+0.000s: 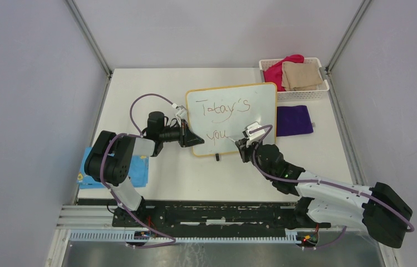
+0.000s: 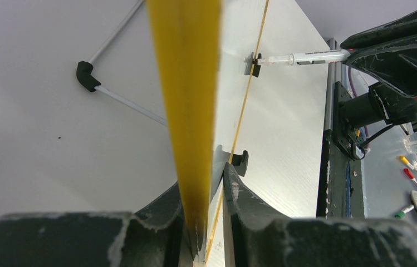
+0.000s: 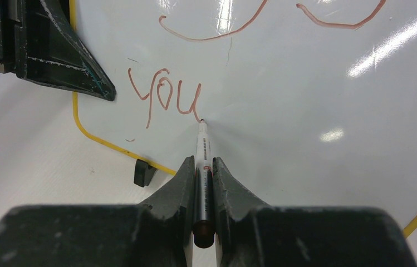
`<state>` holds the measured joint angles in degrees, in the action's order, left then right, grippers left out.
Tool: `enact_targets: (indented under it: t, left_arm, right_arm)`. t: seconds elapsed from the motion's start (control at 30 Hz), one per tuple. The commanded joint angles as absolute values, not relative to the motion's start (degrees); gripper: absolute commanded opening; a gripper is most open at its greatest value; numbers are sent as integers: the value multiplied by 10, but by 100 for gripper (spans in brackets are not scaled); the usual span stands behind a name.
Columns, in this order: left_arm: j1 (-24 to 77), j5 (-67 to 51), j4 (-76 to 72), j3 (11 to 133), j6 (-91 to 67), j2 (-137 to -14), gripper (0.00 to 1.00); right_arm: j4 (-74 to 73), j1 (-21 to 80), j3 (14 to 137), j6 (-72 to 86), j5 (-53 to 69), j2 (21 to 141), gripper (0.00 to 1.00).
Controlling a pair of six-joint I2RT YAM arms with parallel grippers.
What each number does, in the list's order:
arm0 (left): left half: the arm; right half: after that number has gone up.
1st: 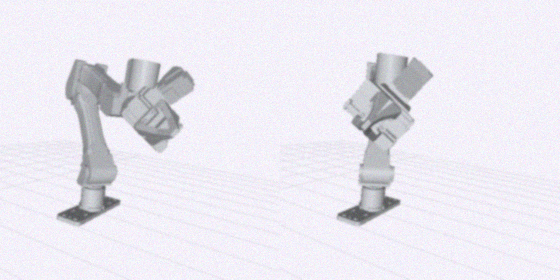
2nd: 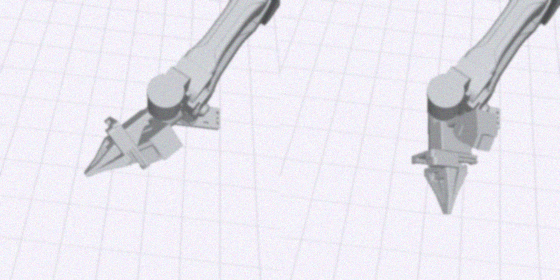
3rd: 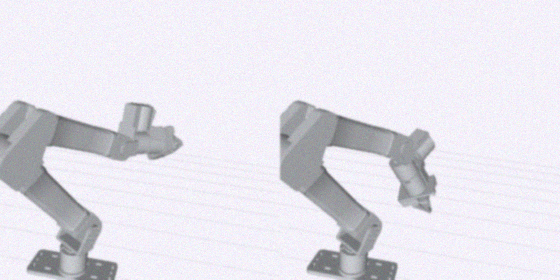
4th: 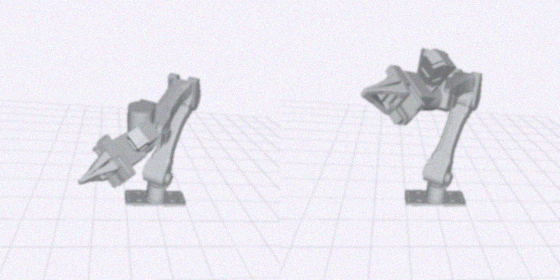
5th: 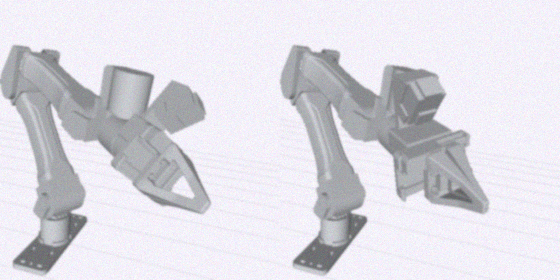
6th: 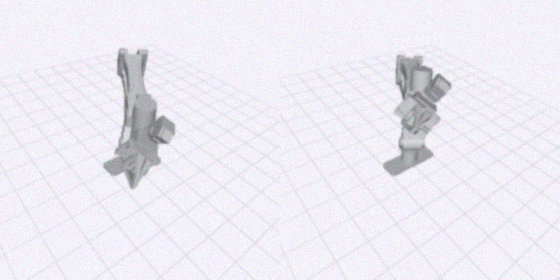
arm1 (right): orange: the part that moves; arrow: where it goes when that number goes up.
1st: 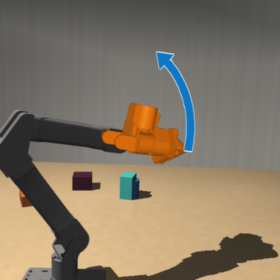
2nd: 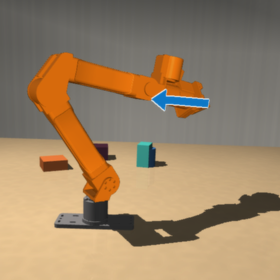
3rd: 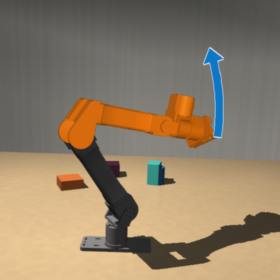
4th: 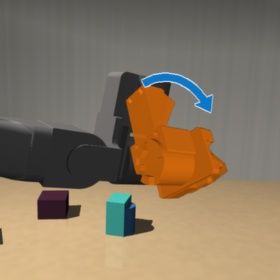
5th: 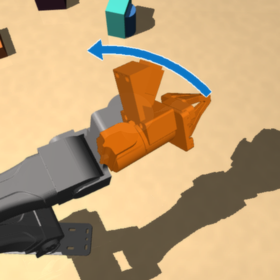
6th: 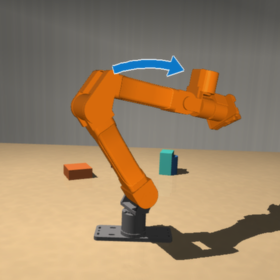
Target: Write a sentence on the whiteboard
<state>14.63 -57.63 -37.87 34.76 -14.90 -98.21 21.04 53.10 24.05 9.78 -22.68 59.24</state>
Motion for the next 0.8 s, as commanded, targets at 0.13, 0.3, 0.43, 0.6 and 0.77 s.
enact_targets:
  t: [0.13,0.3,0.43,0.6,0.77]
  left_arm:
    - [159,-518,-294,340,-117,-1009,2]
    - [159,-519,-294,340,-118,-1009,2]
    - [159,-518,-294,341,-117,-1009,2]
    - [159,-518,-294,341,-117,-1009,2]
    - [159,-518,-294,341,-117,-1009,2]
  right_arm:
    - [227,526,280,82,-222,570,0]
    - [225,524,299,72,-232,588,0]
    - [227,520,307,72,-236,601,0]
    - [227,513,307,71,-243,611,0]
    - [227,508,299,74,-242,617,0]
